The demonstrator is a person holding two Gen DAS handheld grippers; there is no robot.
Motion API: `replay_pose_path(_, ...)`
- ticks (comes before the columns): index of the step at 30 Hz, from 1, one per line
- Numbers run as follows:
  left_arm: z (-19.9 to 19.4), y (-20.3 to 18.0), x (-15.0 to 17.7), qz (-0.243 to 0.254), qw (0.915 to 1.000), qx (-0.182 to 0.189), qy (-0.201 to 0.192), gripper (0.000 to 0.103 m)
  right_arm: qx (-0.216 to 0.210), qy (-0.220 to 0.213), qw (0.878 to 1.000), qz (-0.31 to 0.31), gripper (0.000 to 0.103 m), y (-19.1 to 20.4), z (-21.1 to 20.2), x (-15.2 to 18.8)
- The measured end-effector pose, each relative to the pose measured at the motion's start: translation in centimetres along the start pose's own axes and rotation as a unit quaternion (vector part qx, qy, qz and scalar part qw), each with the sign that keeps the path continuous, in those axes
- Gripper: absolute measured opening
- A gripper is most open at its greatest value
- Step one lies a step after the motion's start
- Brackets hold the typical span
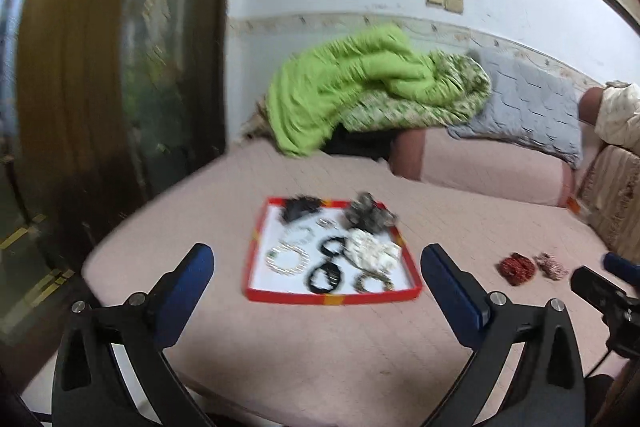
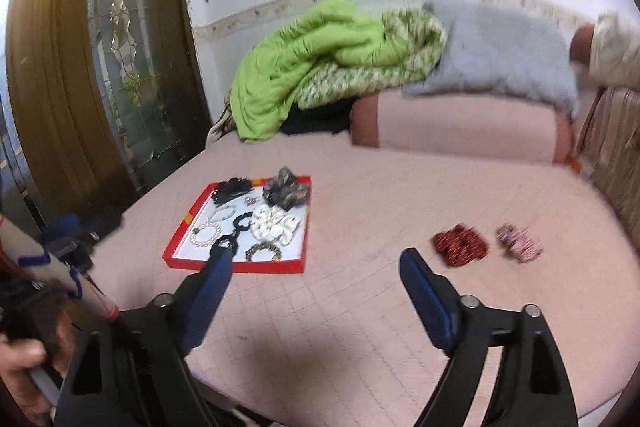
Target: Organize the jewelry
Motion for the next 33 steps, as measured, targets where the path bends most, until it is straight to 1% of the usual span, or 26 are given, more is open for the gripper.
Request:
replay_pose_path(2,-0.7,0.2,-0.2,0.006,0.9998,-0.012,0.014,0.103,0.009,-0.007,1.000,-0.017,0.095,0.8,-1.1,-0.3)
replay_pose_path(4,-1.1,0.6,-0.1,0.002,0.9991,-0.019,0.037,0.103,0.005,-0.014,1.000,-0.026,0.095,1.5,-1.8,-0.3)
replay_pose_path(6,-1.4,1.1,0.1,0.003,0.9977,-0.041,0.054,0.103,0.006,-0.019,0.999,-0.039,0.095,2.2,-2.4,-0.2)
replay_pose_path(8,-2.1,1.5,0.4,0.008,0.9972,-0.055,0.050,0.103,-0.004,-0.024,0.999,-0.041,0.097,2.7,-3.2,-0.1)
replay_pose_path(9,-2.4,1.8,0.4,0.009,0.9965,-0.069,0.046,0.103,-0.006,-0.025,0.999,-0.043,0.099,3.0,-3.3,0.1)
replay_pose_path(11,-2.7,2.5,0.7,-0.001,0.9964,-0.078,0.032,0.103,-0.013,-0.023,0.998,-0.051,0.099,3.5,-3.2,0.5)
replay_pose_path(12,-2.7,2.8,0.9,-0.005,0.9954,-0.091,0.030,0.103,-0.014,-0.020,0.998,-0.054,0.099,3.7,-3.1,0.6)
replay_pose_path(13,-2.5,3.2,1.2,-0.005,0.9929,-0.115,0.032,0.103,-0.018,-0.018,0.998,-0.056,0.099,3.9,-2.8,0.7)
replay_pose_path(14,-2.5,3.4,1.5,-0.003,0.9919,-0.122,0.035,0.103,-0.019,-0.017,0.998,-0.056,0.099,3.9,-2.9,0.9)
replay_pose_path(16,-1.8,3.5,2.1,0.006,0.9913,-0.121,0.051,0.103,-0.016,-0.020,0.998,-0.062,0.099,4.1,-2.5,1.0)
replay_pose_path(17,-1.5,3.5,2.5,0.013,0.9906,-0.119,0.066,0.103,-0.016,-0.021,0.998,-0.064,0.099,4.2,-2.3,1.0)
replay_pose_path(19,-1.2,3.6,3.2,0.019,0.9895,-0.122,0.076,0.103,-0.020,-0.019,0.998,-0.061,0.099,4.6,-1.9,1.3)
replay_pose_path(23,-1.1,3.8,4.3,0.017,0.9882,-0.134,0.072,0.103,-0.031,-0.008,0.997,-0.066,0.099,5.6,-0.8,2.4)
replay_pose_path(27,-0.3,3.7,5.1,0.001,0.9881,-0.133,0.077,0.103,-0.031,0.009,0.996,-0.079,0.099,5.7,0.2,3.7)
replay_pose_path(30,0.3,3.5,5.4,0.002,0.9881,-0.131,0.081,0.103,-0.029,0.021,0.996,-0.081,0.099,5.5,0.8,4.1)
replay_pose_path(33,0.4,3.1,5.7,0.015,0.9881,-0.134,0.075,0.103,-0.026,0.013,0.996,-0.084,0.099,5.3,0.9,4.1)
Point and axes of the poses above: each gripper's, at about its wrist camera, not at the fingertips, and z roughly the way its jaws point, y to its left, x to its underside, the point moved 2 cm from there along z, roughly the way its jaws point, and after that the axes turned 14 degrees about -y, right-handed, at the moved point
